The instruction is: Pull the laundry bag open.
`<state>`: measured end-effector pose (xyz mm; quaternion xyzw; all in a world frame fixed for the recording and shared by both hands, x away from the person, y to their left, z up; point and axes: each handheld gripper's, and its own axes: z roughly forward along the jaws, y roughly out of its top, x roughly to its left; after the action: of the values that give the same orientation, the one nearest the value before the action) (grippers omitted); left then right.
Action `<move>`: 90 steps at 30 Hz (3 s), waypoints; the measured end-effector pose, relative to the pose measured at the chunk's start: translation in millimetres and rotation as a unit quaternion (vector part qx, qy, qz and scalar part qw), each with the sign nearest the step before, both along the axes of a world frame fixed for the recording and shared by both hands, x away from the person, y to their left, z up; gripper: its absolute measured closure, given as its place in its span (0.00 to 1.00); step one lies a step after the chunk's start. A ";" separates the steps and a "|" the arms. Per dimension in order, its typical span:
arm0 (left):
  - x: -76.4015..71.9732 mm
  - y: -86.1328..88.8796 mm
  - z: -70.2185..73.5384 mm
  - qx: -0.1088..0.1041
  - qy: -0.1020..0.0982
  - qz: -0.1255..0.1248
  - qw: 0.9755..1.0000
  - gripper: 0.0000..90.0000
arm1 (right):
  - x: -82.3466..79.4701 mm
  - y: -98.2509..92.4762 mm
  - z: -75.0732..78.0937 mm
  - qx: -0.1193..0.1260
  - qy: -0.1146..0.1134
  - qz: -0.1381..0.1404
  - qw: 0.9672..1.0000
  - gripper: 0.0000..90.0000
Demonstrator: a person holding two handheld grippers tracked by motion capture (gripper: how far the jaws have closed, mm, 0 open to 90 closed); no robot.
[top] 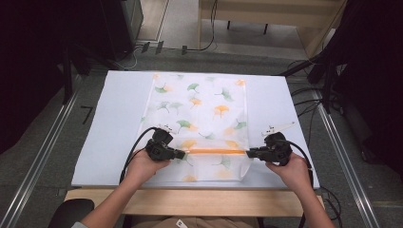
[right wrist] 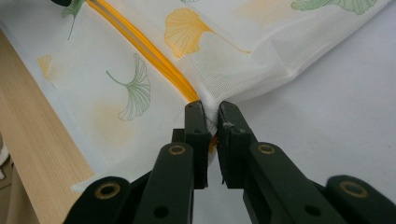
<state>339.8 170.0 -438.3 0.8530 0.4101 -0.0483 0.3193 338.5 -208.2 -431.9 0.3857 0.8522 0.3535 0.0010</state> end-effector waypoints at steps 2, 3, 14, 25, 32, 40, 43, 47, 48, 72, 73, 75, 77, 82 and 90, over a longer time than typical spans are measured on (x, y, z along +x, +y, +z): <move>0.6 -0.1 0.3 0.002 0.003 -0.003 1.000 1.00 | -0.3 -1.0 0.5 0.000 0.003 -0.001 1.000 0.95; 0.6 -0.3 0.3 0.002 0.002 -0.003 1.000 1.00 | -0.2 -1.4 0.5 0.000 0.002 -0.001 1.000 0.95; 0.9 -0.6 -1.6 0.023 0.000 0.002 1.000 1.00 | -0.5 -0.6 1.2 0.001 0.002 0.001 1.000 0.95; -4.9 20.1 2.0 0.024 0.006 0.036 0.999 1.00 | -0.5 -1.9 1.4 -0.002 0.002 -0.001 1.000 0.95; -4.8 20.8 0.6 0.018 0.013 0.038 0.999 1.00 | -0.5 -2.1 1.5 -0.002 0.003 0.000 1.000 0.95; -4.1 21.1 -0.1 0.023 0.013 0.037 0.999 1.00 | 0.0 -2.4 1.1 -0.002 0.004 0.000 1.000 0.95; -3.3 21.3 -2.2 0.022 0.015 0.032 0.999 1.00 | -0.1 -2.8 1.3 0.003 0.004 0.000 1.000 0.95; -2.0 23.5 -2.8 0.014 0.019 0.034 0.999 1.00 | 0.1 -2.6 0.7 0.003 0.005 0.001 1.000 0.95; -2.3 23.4 -2.6 0.016 0.019 0.034 0.999 1.00 | 0.2 -2.3 0.5 0.001 0.005 0.002 1.000 0.95; -8.1 53.8 4.7 0.015 0.014 0.069 0.997 1.00 | 8.1 1.4 -1.0 -0.005 0.010 0.010 1.000 0.95; -7.9 53.9 4.4 0.015 0.015 0.069 0.997 1.00 | 8.1 1.5 -1.1 -0.005 0.010 0.010 1.000 0.95; -7.3 53.3 2.9 0.016 0.017 0.068 0.997 1.00 | 7.7 2.0 -1.5 -0.007 0.015 0.008 1.000 0.95; -7.0 53.3 2.4 0.016 0.020 0.067 0.997 1.00 | 7.6 2.5 -2.8 -0.009 0.017 0.009 1.000 0.95; -6.4 54.2 1.1 0.015 0.022 0.066 0.997 1.00 | 7.7 2.5 -3.9 -0.010 0.021 0.009 1.000 0.95; -6.1 57.1 1.4 0.015 0.021 0.068 0.997 1.00 | 7.8 3.7 -3.9 -0.010 0.021 0.013 1.000 0.95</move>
<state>333.7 227.1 -436.9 0.8266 0.4746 -0.0382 0.3002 346.3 -204.5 -435.9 0.3819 0.8605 0.3368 -0.0175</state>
